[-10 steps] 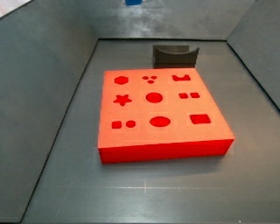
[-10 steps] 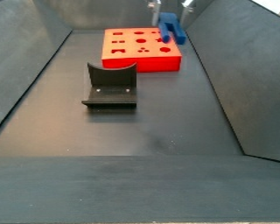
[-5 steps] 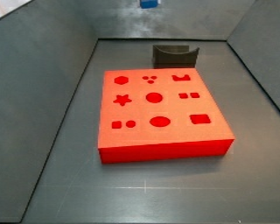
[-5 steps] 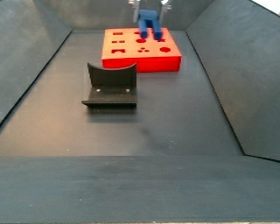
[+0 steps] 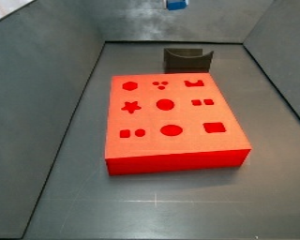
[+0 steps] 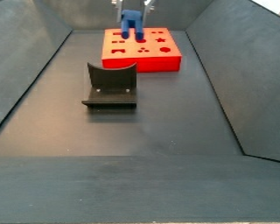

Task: Pick up the square-circle object. Move up. Rotate the square-circle object. Place the square-circle object on the fixture. Regrasp the square-circle object. Move to above the board. Insert the square-circle object.
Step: Place the square-circle object on the fixture.

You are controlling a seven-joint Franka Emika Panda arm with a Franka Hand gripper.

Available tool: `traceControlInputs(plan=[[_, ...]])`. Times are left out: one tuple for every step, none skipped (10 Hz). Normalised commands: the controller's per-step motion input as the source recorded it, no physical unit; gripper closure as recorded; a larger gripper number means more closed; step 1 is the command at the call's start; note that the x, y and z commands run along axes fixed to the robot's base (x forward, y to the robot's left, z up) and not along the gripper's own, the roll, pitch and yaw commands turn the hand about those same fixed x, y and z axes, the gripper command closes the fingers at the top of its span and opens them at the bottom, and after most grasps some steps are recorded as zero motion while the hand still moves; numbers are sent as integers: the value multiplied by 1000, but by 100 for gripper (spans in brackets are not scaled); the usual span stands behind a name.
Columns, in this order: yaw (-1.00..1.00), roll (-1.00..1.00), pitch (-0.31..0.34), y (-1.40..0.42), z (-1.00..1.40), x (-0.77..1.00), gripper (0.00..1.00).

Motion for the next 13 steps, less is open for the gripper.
traceControlInputs(plan=[[-80,-1000,160,216,-25,768,100],[-81,-1000,156,216,-20,731,100],[-109,-1000,162,160,-26,630,100],[-115,-1000,167,100,-23,570,100],[-122,-1000,167,75,-20,508,100],[-137,-1000,168,62,-20,416,100],[-151,-1000,170,55,-21,347,100],[-168,-1000,170,51,-19,280,100],[-189,-1000,167,49,-19,216,100],[-192,-834,136,49,-18,134,100],[-180,-659,99,50,-19,81,100],[-167,-478,57,47,-15,59,100],[-142,-257,22,31,-11,63,100]])
